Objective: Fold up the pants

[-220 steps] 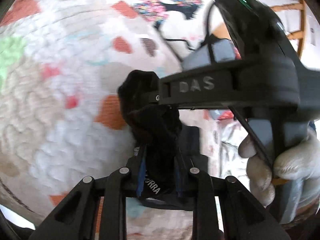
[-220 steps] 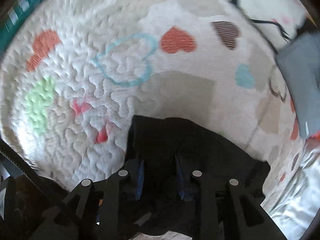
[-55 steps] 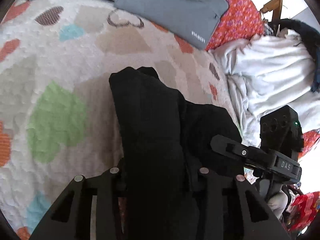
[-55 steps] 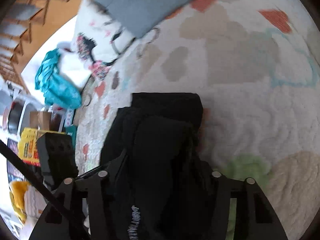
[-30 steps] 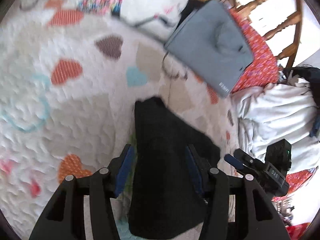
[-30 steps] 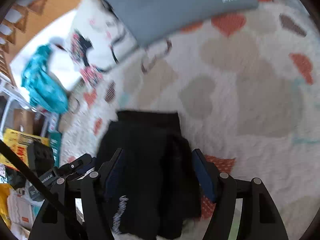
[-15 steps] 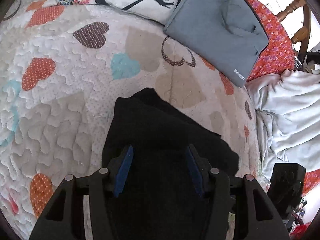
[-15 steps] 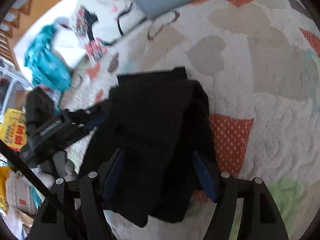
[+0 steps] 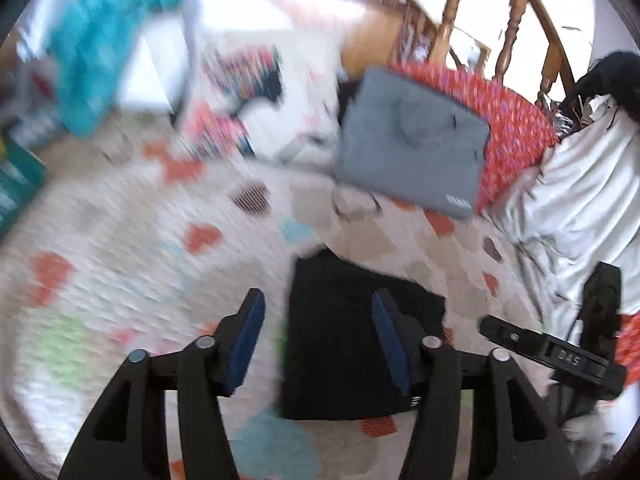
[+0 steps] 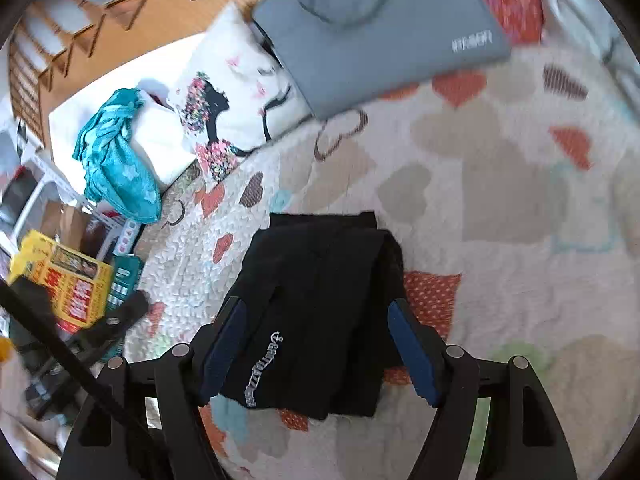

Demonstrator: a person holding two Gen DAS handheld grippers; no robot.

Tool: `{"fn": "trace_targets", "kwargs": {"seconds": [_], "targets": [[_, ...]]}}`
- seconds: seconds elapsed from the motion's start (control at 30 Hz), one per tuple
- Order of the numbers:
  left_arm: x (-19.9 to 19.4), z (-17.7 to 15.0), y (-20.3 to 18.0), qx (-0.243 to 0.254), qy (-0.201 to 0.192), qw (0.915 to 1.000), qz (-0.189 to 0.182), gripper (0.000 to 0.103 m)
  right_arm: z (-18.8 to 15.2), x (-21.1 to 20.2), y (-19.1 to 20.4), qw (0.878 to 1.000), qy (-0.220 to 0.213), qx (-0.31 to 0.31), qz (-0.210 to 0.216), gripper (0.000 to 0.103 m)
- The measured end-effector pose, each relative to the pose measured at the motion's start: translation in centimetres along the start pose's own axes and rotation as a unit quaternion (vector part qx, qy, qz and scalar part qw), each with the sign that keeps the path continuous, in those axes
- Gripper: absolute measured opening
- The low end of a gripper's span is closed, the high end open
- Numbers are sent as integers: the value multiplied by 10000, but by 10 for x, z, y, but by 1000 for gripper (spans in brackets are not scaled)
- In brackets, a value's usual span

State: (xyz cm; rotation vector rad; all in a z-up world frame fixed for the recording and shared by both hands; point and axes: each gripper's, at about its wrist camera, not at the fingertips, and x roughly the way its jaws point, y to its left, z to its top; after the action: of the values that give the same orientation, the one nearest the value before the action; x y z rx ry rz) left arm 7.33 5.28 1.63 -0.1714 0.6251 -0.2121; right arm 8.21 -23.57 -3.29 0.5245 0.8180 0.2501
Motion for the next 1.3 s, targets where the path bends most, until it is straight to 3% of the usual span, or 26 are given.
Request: {"fn": "trace_targets", "kwargs": {"seconds": [0.03, 0.1, 0.13, 0.23, 0.33, 0.6, 0.83, 0.97, 1.03, 1.07, 1.2, 1.3], "targets": [[-22, -1, -2, 111, -360, 9988, 324, 71, -4, -7, 4, 9999, -102, -69, -74, 78], [-50, -3, -4, 192, -855, 9937, 698, 92, -14, -22, 11, 9993, -266, -160, -185, 78], [-71, -5, -5, 200, -1220, 9885, 872, 95, -20, -29, 15, 9991, -324, -196, -210, 78], [-107, -7, -7, 210, -1778, 9789, 986, 103, -30, -46, 26, 9980, -424, -370, -278, 78], [-120, -4, -6, 271, -1895, 9770, 937, 103, -36, -64, 36, 9969, -514, -502, -333, 79], [-74, 6, -9, 276, -1200, 9900, 684, 103, -20, -72, 51, 9936, -556, -728, -668, 85], [31, -9, 13, -165, 117, 9989, 416, 103, 1, 10, 29, 9915, 151, -756, -1049, 85], [85, -32, 27, -335, 1077, 9928, 397, 100, -7, 40, 7, 9910, 380, -604, -1129, 85], [112, -46, 25, -257, 1724, 9838, 423, 95, -9, 50, -9, 9916, 487, -356, -1144, 85], [118, -51, 22, -247, 1860, 9814, 395, 95, -10, 53, -16, 9918, 531, -220, -1139, 85], [110, -59, 8, -49, 1750, 9840, 341, 95, -10, 56, -31, 9929, 580, 125, -1028, 85], [80, -61, -2, 77, 1279, 9915, 217, 95, -13, 48, -25, 9946, 469, 68, -927, 85]]}}
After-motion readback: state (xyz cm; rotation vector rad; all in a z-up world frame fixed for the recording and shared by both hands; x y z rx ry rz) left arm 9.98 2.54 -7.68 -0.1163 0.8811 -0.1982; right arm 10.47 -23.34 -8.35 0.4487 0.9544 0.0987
